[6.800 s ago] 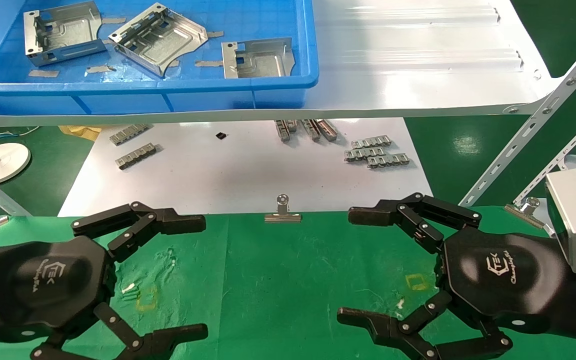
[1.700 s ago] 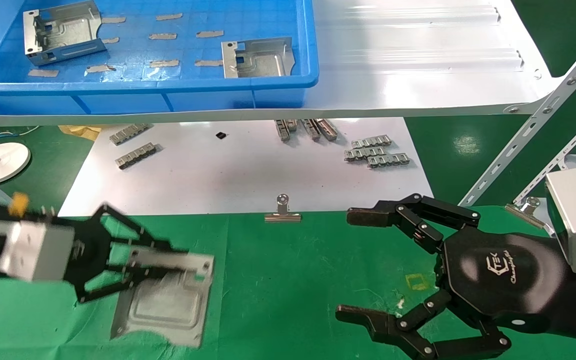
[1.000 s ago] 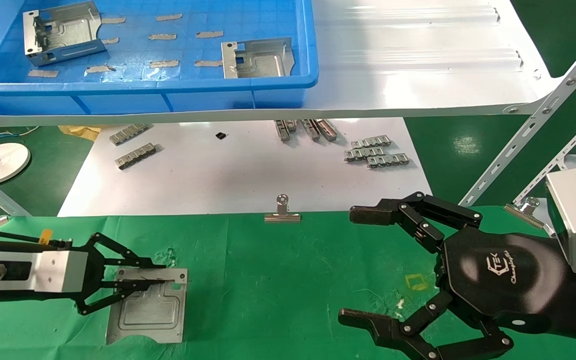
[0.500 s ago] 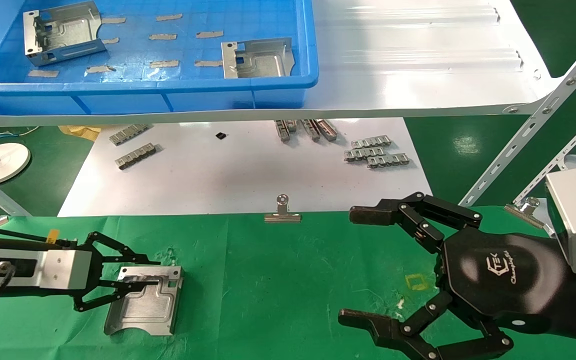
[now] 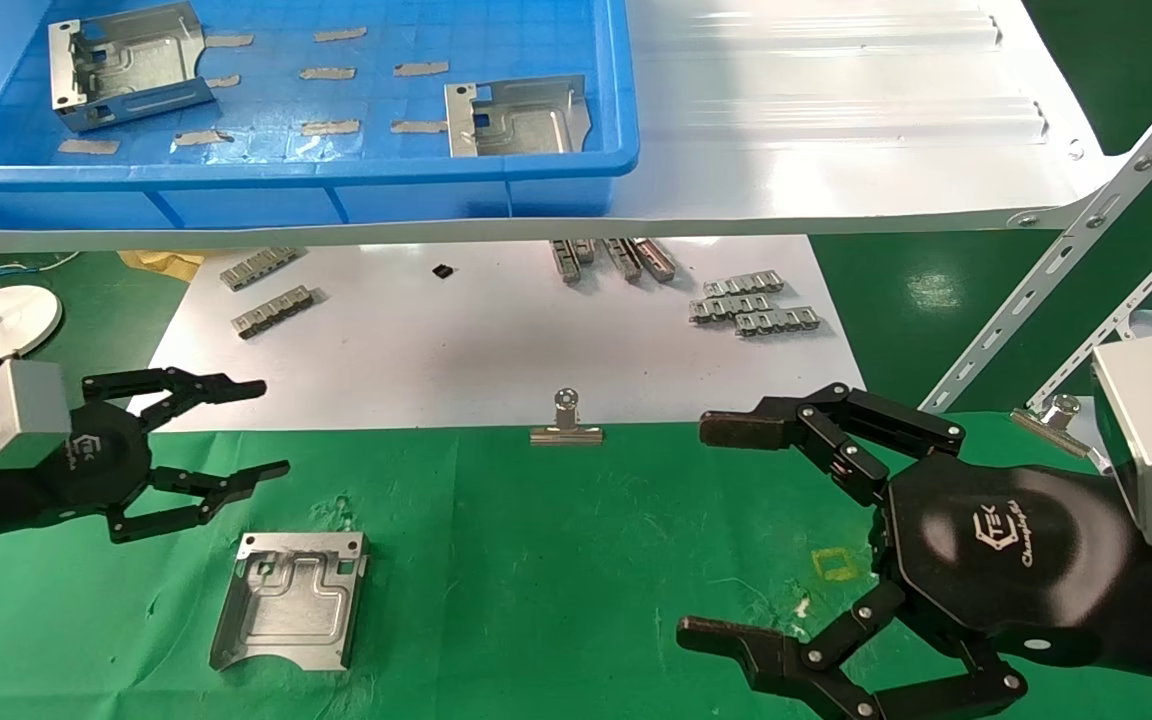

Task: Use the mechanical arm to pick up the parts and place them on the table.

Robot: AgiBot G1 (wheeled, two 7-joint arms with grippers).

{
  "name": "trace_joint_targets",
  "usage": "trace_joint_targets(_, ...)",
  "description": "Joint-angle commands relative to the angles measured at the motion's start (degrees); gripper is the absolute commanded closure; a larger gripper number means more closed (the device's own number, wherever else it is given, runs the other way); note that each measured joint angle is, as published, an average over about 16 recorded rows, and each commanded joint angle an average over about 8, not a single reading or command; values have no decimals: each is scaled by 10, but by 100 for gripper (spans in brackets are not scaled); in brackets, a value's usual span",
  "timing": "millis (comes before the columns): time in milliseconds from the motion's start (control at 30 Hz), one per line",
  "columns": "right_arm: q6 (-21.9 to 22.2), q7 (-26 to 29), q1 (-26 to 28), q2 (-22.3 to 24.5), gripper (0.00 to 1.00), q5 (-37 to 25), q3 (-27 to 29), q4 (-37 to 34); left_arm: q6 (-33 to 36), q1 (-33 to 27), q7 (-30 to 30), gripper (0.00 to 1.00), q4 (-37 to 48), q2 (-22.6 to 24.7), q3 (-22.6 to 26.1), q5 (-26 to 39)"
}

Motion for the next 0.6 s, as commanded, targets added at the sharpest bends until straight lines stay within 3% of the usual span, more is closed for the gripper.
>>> trace_joint_targets(33,0,0,0,0,0,0,0,0,1,9,-15,0,0,-6,-9,-20)
trace_joint_targets(367,0,0,0,0,0,0,0,0,0,9,-16,0,-10,-5,-10,-12)
trace_joint_targets(600,0,0,0,0,0,0,0,0,-5,37,-64,0,-70,-13,-41,-19)
